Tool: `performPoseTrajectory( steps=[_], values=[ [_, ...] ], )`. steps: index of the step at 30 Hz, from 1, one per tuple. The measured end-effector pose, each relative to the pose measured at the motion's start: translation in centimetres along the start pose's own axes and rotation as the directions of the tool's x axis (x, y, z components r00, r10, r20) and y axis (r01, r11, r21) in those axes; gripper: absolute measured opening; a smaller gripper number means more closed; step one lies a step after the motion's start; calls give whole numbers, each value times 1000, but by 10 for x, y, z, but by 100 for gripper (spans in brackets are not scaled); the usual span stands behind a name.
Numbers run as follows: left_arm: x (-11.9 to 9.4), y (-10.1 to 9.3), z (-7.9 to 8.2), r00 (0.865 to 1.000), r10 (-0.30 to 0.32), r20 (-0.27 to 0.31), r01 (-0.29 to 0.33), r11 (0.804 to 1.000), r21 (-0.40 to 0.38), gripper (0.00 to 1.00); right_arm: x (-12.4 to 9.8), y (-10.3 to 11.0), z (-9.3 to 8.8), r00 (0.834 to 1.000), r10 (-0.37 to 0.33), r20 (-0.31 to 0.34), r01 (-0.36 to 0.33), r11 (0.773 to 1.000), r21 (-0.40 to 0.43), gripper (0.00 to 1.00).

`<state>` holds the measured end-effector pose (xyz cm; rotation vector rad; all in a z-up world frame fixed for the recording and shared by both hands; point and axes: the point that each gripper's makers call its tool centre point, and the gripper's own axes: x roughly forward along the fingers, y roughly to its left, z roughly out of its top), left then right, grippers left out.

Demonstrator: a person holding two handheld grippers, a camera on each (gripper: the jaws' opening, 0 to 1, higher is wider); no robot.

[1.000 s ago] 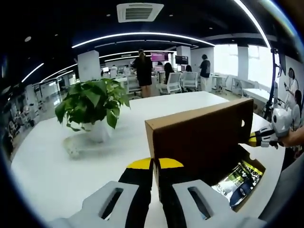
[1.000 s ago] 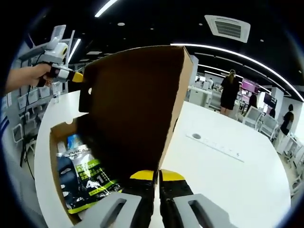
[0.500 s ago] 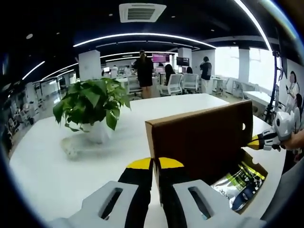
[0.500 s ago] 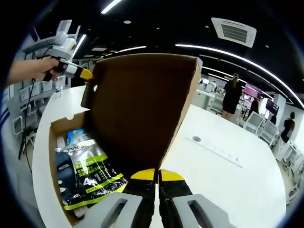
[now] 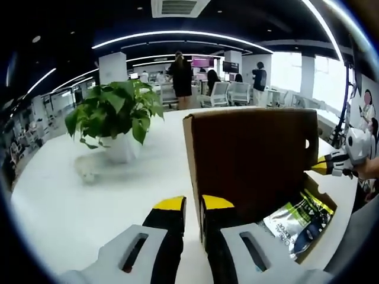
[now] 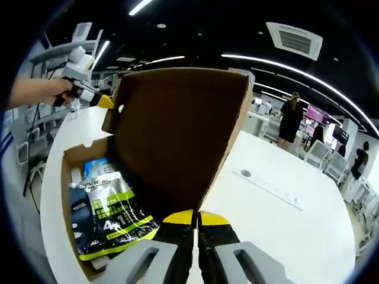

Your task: Operate the shoe box by opening the lid, removing the specified soft item, and placing it in the target area until the item is outside and the box remains undamaged.

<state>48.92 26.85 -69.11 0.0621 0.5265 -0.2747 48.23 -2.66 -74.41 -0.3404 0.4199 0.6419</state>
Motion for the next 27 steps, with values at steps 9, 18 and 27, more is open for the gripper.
performPoseTrajectory(
  steps=[9, 18, 27],
  values=[
    [8, -1, -32, 998, -7, -67, 5, 1000, -18, 5, 2, -2, 4, 1000, 3, 2, -3, 1000, 5, 0],
    [19, 1, -36, 998, -8, -69, 7, 1000, -18, 1, 5, -5, 7, 1000, 7, 0, -7, 1000, 13, 0],
    [23, 4, -35, 997, -14, -72, 13, 1000, -20, 1, 8, -8, 7, 1000, 7, 2, -7, 1000, 29, 0]
  ],
)
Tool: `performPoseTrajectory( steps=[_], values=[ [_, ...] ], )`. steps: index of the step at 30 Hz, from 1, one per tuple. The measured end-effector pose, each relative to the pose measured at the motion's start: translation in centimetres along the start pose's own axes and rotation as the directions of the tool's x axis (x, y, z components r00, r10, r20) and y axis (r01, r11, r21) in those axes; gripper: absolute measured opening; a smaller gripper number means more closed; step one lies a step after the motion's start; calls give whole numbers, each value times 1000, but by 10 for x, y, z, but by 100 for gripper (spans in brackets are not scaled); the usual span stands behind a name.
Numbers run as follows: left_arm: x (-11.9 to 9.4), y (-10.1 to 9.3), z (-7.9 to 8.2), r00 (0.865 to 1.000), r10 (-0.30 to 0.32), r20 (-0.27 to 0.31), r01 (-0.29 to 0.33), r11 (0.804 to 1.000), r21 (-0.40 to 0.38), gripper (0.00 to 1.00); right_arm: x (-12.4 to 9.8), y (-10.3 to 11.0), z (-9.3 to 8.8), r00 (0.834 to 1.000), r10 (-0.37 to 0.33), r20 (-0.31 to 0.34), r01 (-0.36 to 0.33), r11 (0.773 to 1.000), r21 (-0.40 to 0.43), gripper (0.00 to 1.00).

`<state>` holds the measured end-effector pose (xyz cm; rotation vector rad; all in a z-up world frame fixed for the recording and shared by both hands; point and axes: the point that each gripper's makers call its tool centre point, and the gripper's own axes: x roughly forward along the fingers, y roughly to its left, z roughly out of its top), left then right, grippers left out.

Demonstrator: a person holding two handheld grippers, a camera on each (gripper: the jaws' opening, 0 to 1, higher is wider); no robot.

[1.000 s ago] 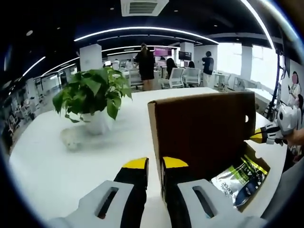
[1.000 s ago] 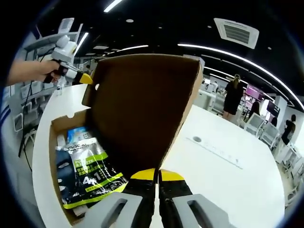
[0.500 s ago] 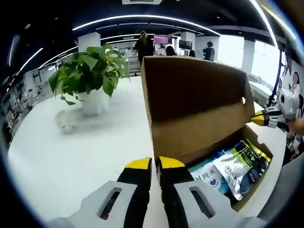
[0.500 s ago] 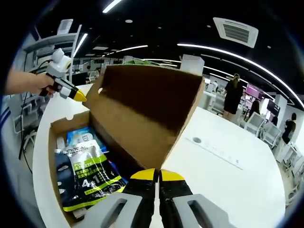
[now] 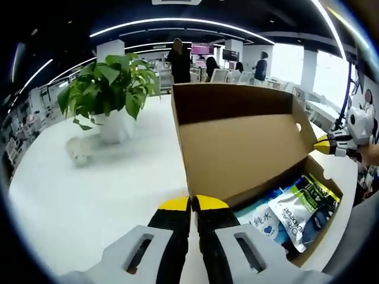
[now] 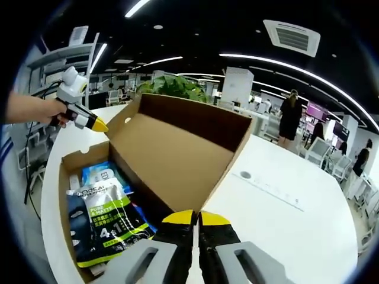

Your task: Operate the shoe box by opening the lid, removing the specified soft item, and placing it in the target area until the item is outside and the box remains undamaged.

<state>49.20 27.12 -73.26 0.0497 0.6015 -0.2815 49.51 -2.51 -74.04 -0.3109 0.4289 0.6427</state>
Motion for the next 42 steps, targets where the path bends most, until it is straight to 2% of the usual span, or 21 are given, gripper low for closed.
performPoseTrajectory(
  steps=[23, 42],
  values=[
    [15, 4, 2, 1000, 14, -23, -14, 1000, 3, 1, 11, -7, 0, 1000, 0, -9, 0, 999, 45, 0],
    [26, 4, -1, 998, 15, -57, -15, 1000, 0, 1, 21, -12, -3, 1000, 2, -29, 1, 993, 117, 0]
  ],
)
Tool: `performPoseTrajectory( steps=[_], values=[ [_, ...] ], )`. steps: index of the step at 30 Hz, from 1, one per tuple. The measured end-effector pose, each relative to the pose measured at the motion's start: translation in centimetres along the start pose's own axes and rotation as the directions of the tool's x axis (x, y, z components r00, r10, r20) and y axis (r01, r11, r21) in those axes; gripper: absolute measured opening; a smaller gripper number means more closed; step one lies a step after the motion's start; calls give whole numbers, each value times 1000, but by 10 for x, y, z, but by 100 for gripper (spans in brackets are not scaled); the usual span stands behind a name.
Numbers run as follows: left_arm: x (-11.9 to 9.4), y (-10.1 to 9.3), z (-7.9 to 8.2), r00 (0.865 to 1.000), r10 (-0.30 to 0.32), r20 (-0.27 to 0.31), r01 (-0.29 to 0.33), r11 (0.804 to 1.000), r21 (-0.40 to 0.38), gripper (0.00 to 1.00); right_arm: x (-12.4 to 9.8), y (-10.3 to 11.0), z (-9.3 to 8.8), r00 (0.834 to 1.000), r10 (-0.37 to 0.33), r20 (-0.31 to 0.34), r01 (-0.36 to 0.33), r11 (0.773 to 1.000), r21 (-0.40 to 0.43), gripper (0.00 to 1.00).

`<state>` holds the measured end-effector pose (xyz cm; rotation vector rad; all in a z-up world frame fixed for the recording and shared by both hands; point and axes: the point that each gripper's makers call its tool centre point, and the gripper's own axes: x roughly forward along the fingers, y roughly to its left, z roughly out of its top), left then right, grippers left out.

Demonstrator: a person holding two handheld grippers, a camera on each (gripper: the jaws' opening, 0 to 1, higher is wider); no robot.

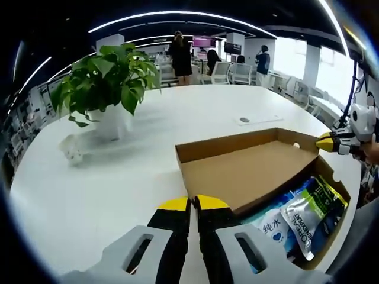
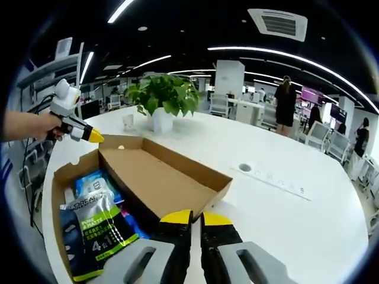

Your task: Operate the shoe box by opening the lid, removing the specified soft item, and placing it in the target area until the item is outside and the box remains undamaged.

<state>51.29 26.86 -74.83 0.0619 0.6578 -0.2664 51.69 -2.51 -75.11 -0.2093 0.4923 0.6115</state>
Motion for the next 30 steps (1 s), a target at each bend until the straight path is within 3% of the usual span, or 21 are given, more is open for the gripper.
performPoseTrajectory(
  steps=[6, 15, 30],
  values=[
    [4, 2, -1, 1000, 1, -6, -1, 1000, -3, 1, 3, -2, -1, 1000, 0, -4, 0, 1000, 25, 0],
    [2, 1, -1, 999, 4, -33, -2, 999, 50, 2, -2, -3, -1, 1000, 0, 5, 0, 995, 102, 0],
    [-17, -9, 0, 999, 12, -30, -9, 996, 93, 10, -31, 12, 1, 998, 54, 44, -59, 991, 123, 10]
  ],
)
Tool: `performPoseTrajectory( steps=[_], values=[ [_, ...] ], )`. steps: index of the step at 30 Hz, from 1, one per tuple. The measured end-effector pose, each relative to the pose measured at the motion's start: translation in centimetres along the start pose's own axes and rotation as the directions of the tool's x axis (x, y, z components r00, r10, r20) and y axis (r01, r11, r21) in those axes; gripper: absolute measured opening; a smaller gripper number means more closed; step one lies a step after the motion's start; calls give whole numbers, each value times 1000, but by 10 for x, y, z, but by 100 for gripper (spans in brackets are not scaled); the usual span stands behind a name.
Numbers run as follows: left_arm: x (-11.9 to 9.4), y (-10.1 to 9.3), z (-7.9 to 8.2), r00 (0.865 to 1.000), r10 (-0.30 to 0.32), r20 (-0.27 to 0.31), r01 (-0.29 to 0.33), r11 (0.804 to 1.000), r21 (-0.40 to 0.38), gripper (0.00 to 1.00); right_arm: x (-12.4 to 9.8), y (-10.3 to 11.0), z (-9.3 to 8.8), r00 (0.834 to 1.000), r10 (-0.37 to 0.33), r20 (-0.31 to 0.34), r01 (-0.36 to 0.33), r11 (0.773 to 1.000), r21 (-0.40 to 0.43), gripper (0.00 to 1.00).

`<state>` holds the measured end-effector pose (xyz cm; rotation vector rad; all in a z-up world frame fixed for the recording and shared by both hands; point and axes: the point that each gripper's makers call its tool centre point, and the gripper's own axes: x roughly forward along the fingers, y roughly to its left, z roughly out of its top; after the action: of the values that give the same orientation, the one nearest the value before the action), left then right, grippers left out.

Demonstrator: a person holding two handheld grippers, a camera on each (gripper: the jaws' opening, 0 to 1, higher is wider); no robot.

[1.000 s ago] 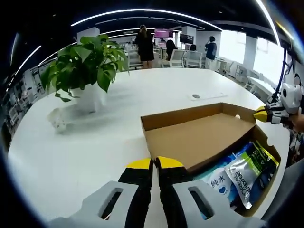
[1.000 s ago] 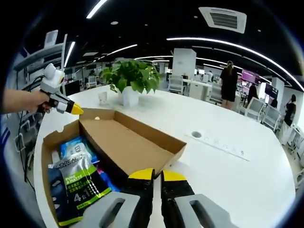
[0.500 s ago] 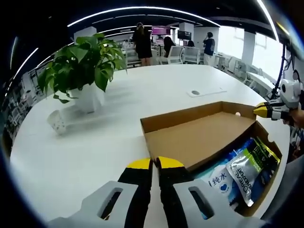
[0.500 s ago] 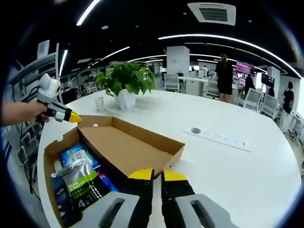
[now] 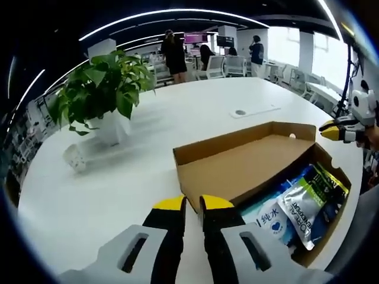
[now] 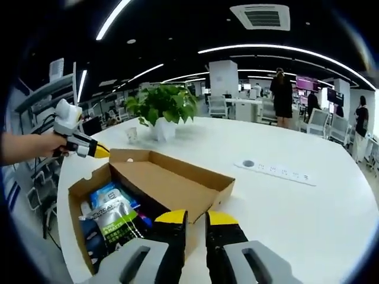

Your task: Operate the shoe box by opening the lid, removing the specified soft item, and placing it in the target area until the item is outside and the box remains undamaged.

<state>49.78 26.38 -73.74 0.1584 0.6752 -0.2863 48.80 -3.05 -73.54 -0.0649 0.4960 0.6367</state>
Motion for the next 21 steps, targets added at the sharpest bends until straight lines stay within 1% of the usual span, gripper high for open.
performPoseTrajectory(
  steps=[4, 8, 9, 12, 16, 21],
  values=[
    [-5, -7, -1, 1000, -14, -2, 14, 1000, 7, 12, -9, 8, -3, 1000, 21, 3, -21, 1000, 5, 16],
    [-10, -20, -4, 999, -39, -10, 39, 999, 9, 14, -16, 14, -6, 999, 36, 1, -36, 999, 10, 21],
    [-11, -22, -5, 999, -45, -12, 45, 999, 12, 14, -18, 15, -8, 999, 41, -2, -41, 999, 13, 24],
    [-13, -32, -10, 997, -74, -28, 74, 997, 17, 15, -24, 21, -12, 998, 58, -13, -58, 998, 13, 30],
    [-16, -43, -16, 993, -109, -38, 108, 994, -7, 16, -33, 27, -15, 997, 77, -14, -76, 997, 18, 35],
    [-17, -61, -29, 984, -163, -71, 163, 987, -10, 18, -41, 35, -19, 995, 97, -10, -97, 995, 22, 42]
  ],
)
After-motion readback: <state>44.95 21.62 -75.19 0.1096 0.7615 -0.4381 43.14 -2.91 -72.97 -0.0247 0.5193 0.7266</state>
